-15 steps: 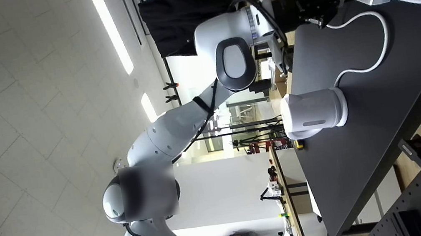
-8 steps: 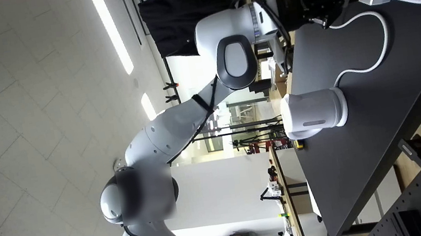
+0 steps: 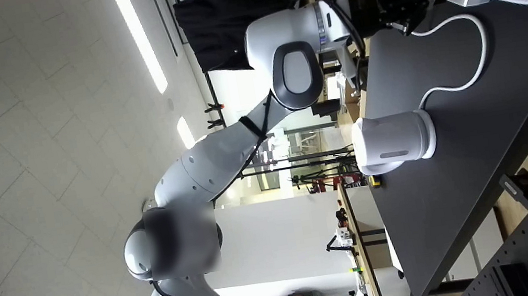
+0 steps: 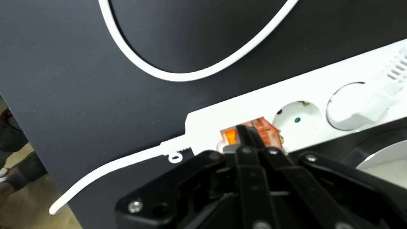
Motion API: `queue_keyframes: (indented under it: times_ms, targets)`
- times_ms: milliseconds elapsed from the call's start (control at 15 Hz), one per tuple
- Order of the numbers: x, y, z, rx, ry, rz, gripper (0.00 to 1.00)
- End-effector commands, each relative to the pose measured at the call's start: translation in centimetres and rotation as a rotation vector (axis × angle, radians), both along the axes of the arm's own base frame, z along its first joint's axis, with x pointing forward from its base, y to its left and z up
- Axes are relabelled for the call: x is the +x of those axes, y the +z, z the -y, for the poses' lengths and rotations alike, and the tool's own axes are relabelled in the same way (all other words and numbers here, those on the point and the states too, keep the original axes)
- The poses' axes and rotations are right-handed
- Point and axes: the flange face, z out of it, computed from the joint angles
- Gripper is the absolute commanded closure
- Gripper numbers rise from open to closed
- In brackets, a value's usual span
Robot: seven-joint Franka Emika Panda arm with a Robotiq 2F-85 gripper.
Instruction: Switch off the extension cable
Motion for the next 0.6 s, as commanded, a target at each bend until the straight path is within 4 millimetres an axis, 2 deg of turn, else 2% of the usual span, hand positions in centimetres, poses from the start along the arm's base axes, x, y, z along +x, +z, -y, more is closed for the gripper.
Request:
queue_keyframes:
  times_ms: [0,533]
  targets:
    - [0.6,0.1,1.0,0.058,-0.031,0.008,1.0]
    - [0.8,-0.7,2.4,0.179,-0.048,-0.033,1.0]
